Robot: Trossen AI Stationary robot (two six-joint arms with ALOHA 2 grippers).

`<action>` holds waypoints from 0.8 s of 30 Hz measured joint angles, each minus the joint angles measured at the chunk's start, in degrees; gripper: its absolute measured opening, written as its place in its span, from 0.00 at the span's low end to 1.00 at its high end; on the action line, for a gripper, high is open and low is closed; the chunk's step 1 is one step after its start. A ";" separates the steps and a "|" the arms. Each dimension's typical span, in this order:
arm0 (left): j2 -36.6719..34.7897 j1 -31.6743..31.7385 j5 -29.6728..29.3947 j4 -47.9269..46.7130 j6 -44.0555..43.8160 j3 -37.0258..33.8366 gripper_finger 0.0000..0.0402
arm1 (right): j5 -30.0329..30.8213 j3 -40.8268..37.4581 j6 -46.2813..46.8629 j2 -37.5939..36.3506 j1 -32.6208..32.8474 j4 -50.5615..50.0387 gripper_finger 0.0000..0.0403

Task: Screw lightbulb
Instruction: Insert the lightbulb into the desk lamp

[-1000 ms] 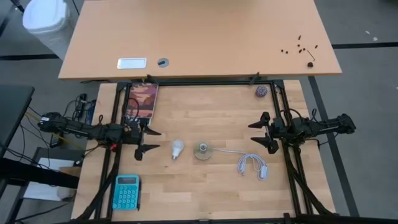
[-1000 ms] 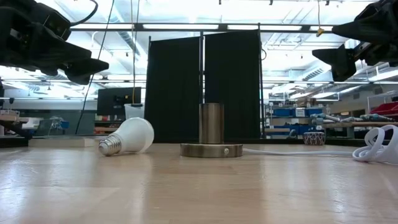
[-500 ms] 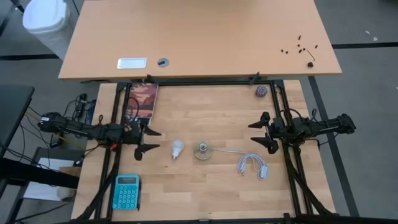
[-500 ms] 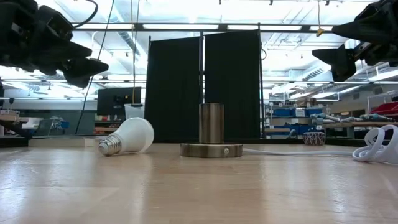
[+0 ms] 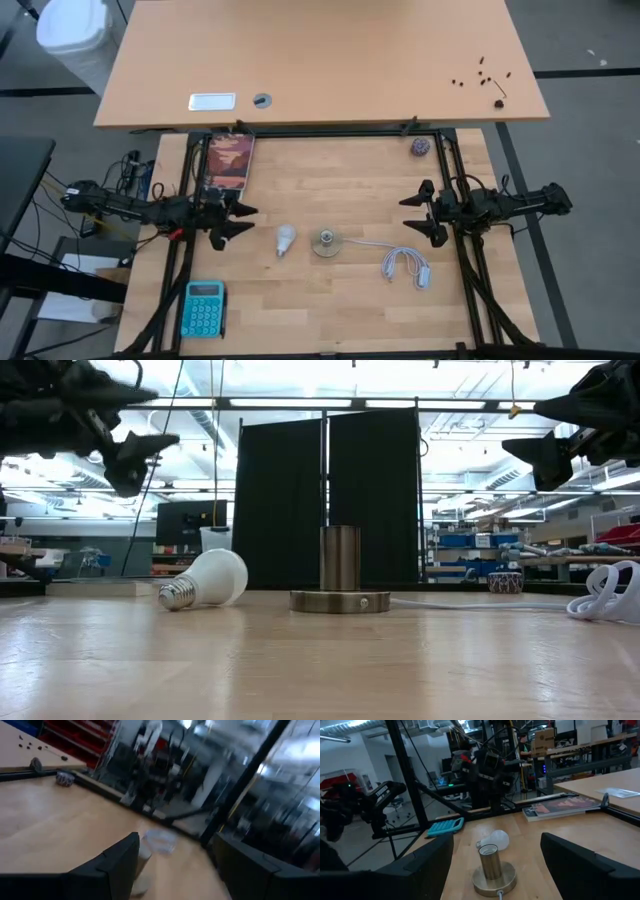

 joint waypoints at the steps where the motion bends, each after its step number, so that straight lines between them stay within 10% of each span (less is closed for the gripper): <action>1: 0.00 0.00 -0.08 1.43 -1.27 0.02 0.64 | 0.00 0.00 -0.01 -0.01 0.00 0.00 0.77; 9: 0.00 0.00 -0.30 16.08 -18.68 0.00 0.64 | 3.28 0.00 6.87 0.00 -0.68 7.78 0.77; 24: -0.02 0.02 -5.21 33.90 -15.59 0.00 0.64 | 3.50 0.00 16.63 -0.02 -1.66 49.20 0.77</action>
